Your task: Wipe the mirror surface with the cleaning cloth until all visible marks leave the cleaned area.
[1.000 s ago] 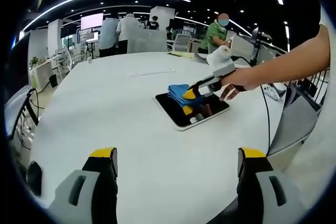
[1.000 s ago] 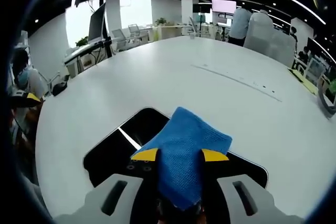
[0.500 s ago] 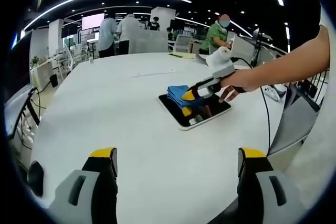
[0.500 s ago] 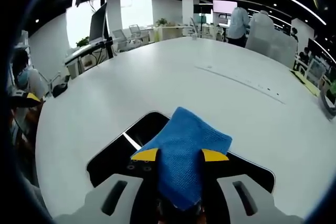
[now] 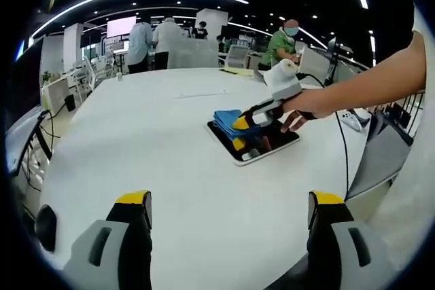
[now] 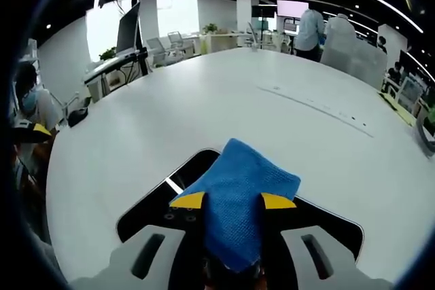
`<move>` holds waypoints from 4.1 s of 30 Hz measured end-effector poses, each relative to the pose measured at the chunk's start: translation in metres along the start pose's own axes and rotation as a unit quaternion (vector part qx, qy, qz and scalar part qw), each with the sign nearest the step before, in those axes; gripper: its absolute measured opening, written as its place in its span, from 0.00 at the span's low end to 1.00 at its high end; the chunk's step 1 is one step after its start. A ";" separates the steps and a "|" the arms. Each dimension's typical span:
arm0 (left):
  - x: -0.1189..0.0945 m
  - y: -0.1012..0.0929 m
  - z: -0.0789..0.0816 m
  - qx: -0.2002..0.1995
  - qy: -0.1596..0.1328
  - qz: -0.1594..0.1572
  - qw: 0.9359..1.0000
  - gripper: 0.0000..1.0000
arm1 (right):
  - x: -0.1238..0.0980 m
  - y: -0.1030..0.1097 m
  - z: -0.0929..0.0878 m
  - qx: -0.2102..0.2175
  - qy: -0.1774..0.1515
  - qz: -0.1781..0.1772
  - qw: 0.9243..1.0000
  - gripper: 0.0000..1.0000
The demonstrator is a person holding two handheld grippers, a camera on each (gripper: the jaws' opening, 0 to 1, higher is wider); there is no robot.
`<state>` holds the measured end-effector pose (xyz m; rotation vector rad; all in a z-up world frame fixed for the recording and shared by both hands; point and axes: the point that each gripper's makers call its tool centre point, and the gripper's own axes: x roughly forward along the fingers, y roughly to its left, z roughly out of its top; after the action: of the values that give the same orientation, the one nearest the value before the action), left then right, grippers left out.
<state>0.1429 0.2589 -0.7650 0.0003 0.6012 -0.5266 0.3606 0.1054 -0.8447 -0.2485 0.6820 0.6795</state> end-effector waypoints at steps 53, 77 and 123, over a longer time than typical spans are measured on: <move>-0.012 0.011 -0.005 -0.011 -0.005 0.010 1.000 0.97 | 0.010 0.032 0.008 -0.014 0.005 0.004 1.000 0.27; -0.015 0.010 -0.006 -0.013 -0.009 0.014 1.000 0.97 | 0.001 0.040 0.001 -0.014 -0.002 0.008 1.000 0.27; -0.007 -0.002 0.005 -0.015 -0.018 0.020 1.000 0.97 | -0.023 0.064 -0.017 -0.028 -0.010 0.030 0.999 0.28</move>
<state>0.1395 0.2595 -0.7565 -0.0256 0.5726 -0.4778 0.2977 0.1352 -0.8426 -0.2728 0.6547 0.7575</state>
